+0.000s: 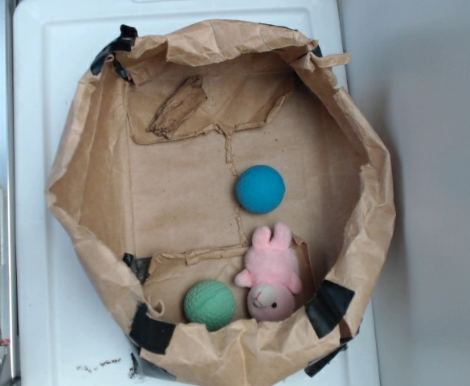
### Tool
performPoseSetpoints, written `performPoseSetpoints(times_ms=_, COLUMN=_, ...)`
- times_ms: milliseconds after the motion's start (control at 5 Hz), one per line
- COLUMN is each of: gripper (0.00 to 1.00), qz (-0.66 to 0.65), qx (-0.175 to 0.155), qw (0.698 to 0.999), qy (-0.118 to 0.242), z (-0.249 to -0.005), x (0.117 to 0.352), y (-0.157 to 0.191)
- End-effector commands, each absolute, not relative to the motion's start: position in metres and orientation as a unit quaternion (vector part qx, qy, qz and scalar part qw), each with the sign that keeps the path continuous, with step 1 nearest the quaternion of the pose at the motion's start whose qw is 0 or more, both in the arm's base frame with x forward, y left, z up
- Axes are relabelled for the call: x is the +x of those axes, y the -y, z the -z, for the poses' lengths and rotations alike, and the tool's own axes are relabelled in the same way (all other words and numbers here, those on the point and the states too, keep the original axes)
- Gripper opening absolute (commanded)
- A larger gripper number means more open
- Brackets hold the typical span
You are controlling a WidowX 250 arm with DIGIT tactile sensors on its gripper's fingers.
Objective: Grab the wood chip.
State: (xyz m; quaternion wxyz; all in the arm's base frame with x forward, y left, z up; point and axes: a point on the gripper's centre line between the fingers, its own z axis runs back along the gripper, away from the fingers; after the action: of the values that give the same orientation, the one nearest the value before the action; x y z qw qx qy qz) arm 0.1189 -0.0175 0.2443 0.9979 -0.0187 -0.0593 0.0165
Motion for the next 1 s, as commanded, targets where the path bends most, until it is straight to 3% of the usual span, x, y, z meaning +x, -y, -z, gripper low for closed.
performPoseSetpoints(times_ms=0, gripper=1.00, qz=-0.016, qx=-0.019, qw=0.998, qy=0.059, z=-0.244, x=0.119, y=0.017)
performPoseSetpoints(times_ms=400, gripper=1.00, qz=-0.093, qx=-0.027, qw=0.993, qy=0.062, z=-0.240, x=0.164, y=0.008)
performPoseSetpoints(times_ms=600, gripper=1.00, qz=-0.144, qx=-0.032, qw=0.987, qy=0.061, z=-0.232, x=0.164, y=0.009)
performPoseSetpoints(times_ms=800, gripper=1.00, qz=-0.169, qx=-0.068, qw=0.982, qy=0.058, z=-0.209, x=0.214, y=-0.030)
